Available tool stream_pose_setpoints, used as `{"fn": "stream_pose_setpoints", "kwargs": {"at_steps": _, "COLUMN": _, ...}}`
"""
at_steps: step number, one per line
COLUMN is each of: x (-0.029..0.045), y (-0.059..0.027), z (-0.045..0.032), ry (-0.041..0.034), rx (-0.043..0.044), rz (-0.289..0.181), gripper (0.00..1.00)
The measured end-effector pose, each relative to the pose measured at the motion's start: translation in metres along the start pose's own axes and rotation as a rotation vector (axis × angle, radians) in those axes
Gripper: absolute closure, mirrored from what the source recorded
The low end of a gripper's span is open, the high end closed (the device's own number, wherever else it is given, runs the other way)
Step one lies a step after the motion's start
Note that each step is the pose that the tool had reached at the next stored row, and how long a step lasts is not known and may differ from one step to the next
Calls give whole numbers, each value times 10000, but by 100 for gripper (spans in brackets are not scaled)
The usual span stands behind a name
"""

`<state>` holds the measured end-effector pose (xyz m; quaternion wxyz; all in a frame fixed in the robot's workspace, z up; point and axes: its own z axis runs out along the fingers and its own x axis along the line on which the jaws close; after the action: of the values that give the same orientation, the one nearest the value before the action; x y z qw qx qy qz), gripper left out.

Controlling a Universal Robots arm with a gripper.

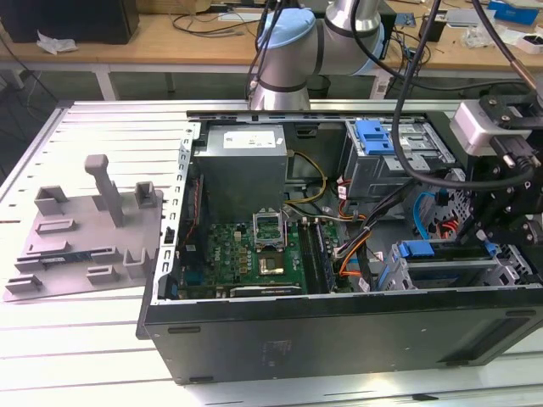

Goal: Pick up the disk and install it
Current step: 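Insert the first disk wire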

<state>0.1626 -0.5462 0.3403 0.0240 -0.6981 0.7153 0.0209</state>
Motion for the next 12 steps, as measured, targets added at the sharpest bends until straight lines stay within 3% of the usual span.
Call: {"fn": "stream_pose_setpoints", "kwargs": {"at_steps": 12, "x": 3, "y": 0, "z": 35, "ry": 1, "rx": 0, "rz": 0, "gripper": 83}}
